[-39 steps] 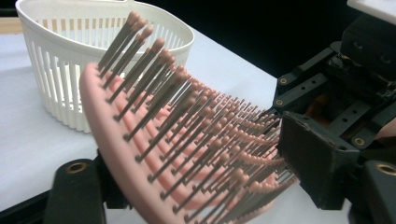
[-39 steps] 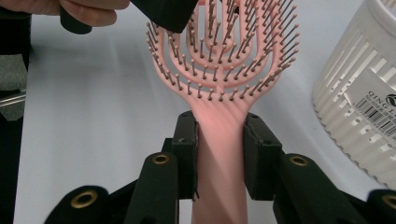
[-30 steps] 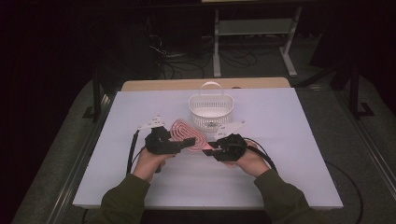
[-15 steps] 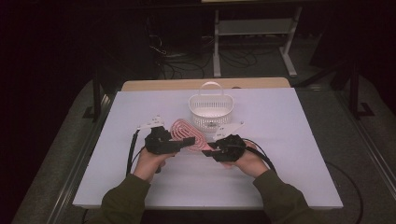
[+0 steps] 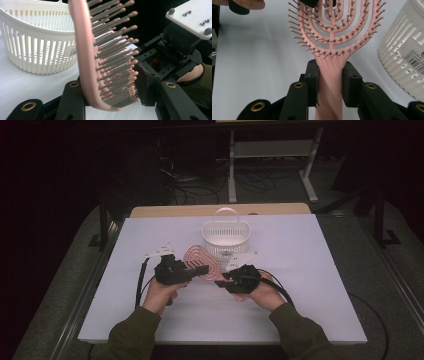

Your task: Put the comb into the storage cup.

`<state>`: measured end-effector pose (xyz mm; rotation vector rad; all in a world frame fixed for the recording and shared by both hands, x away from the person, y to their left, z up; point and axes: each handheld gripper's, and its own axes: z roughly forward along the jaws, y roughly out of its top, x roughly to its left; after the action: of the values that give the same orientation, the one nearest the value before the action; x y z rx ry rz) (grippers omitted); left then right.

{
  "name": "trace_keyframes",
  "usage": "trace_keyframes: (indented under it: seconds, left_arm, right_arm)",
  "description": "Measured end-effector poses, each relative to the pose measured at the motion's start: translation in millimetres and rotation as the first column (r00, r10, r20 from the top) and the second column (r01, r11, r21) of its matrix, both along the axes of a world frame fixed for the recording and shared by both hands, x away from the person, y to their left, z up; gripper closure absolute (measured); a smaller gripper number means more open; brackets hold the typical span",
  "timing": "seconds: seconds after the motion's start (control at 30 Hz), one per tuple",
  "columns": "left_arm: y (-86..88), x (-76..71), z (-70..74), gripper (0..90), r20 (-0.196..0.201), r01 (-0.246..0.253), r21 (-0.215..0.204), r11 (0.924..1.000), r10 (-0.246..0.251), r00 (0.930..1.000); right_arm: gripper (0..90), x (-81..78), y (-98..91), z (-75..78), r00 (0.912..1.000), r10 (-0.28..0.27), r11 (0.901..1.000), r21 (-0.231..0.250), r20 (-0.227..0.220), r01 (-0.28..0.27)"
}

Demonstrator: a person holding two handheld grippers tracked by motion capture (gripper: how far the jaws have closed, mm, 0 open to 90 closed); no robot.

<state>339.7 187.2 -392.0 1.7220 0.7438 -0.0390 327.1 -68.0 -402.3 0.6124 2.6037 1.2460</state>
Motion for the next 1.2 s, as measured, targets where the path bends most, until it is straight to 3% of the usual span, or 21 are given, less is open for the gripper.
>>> trace_keyframes:
  seconds: [0.6, 1.2]
  left_arm:
    - [-1.0, -2.9, 6.3, 64.0, 0.019, 0.032, -0.016, 0.9993, -0.032, 0.9993]
    - [-1.9, -6.2, 10.0, 64.8, 0.038, 0.026, -0.025, 0.9993, -0.025, 0.999]
  right_arm:
    - [69.7, -0.8, 3.6, -1.3, 0.9999, 0.01, 0.9999, 0.002, -0.004, -0.01]
    - [67.1, 0.2, 2.8, -0.7, 0.9999, 0.005, 0.9996, 0.029, -0.011, -0.005]
